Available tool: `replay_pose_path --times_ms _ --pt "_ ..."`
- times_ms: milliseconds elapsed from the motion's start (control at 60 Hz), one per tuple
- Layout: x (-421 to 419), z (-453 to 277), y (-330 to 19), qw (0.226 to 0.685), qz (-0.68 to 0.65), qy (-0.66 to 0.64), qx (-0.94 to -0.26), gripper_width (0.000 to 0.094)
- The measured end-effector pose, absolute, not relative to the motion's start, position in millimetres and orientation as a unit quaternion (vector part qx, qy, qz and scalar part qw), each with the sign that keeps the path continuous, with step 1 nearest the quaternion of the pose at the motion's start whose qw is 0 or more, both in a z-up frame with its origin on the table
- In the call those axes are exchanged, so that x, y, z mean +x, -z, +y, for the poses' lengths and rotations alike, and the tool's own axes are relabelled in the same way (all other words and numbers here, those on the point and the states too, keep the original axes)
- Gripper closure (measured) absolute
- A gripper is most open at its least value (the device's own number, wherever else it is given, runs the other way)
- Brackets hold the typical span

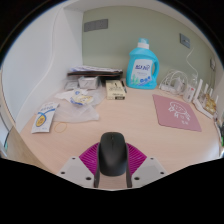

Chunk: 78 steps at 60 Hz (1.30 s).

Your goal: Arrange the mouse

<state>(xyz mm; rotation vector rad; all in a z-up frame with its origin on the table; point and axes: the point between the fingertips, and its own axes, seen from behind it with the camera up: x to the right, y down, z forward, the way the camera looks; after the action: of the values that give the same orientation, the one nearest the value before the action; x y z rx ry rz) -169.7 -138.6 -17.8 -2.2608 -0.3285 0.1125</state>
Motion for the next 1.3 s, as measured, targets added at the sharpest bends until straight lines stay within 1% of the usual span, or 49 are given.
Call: replay_pose_path --times_ms 17,50,100,167,267,317,367,433,483,533,550,617,683,700,733,817,883,933,1017,1050,1100,1117,1133,1300 --pt "-170.7 -138.7 17.3 0.413 -0.133 -0.046 -0.900 0.0590" --pt "-172.8 -137.9 13.8 0.414 -0.137 -0.052 -0.899 0.0592" --pt "-177.4 -135.5 -3.7 0.421 -0.137 -0.068 -0.894 0.0593" --pt "-176.5 -121.5 -50.6 0.451 -0.130 -0.090 -0.878 0.0594" --pt "-162.0 -81.7 -138.2 0.509 -0.111 -0.119 -0.845 0.0593" --pt "-142.5 -55.2 -176.5 0.537 -0.096 -0.128 -0.828 0.0593" --pt "-116.0 -26.0 -203.5 0.559 -0.080 -0.129 -0.815 0.0592" --pt "-72.8 14.9 -219.0 0.572 -0.058 -0.114 -0.810 0.0594" --pt "-36.4 43.8 -205.7 0.565 -0.047 -0.094 -0.818 0.0594" --pt "-1.5 68.6 -179.7 0.550 -0.034 -0.071 -0.832 0.0596" --pt "9.9 73.1 -165.8 0.549 -0.032 -0.065 -0.833 0.0596" --pt "43.1 94.2 -113.7 0.504 -0.021 -0.043 -0.863 0.0596" --pt "63.3 100.2 -62.6 0.460 -0.017 -0.034 -0.887 0.0598" --pt "66.6 100.8 -49.4 0.456 -0.016 -0.036 -0.889 0.0597" --pt "71.0 99.6 -33.9 0.438 -0.013 -0.041 -0.898 0.0597" --pt "88.7 100.6 -6.6 0.420 -0.014 -0.016 -0.907 0.0587" --pt "95.4 101.1 7.0 0.412 -0.008 -0.011 -0.911 0.0537" --pt "96.0 98.9 14.2 0.403 -0.002 -0.016 -0.915 0.0499" --pt "98.2 96.2 8.5 0.403 -0.003 -0.016 -0.915 0.0432" --pt "100.0 93.5 3.8 0.405 -0.002 -0.010 -0.914 0.0346" --pt "99.9 88.6 -6.3 0.412 -0.003 -0.004 -0.911 0.0147" --pt "100.0 86.5 -10.3 0.414 -0.003 -0.003 -0.910 0.0105" --pt "99.9 84.2 -14.5 0.416 -0.004 -0.002 -0.909 0.0082" --pt "95.3 40.2 -70.2 0.444 -0.011 0.020 -0.896 0.0088"
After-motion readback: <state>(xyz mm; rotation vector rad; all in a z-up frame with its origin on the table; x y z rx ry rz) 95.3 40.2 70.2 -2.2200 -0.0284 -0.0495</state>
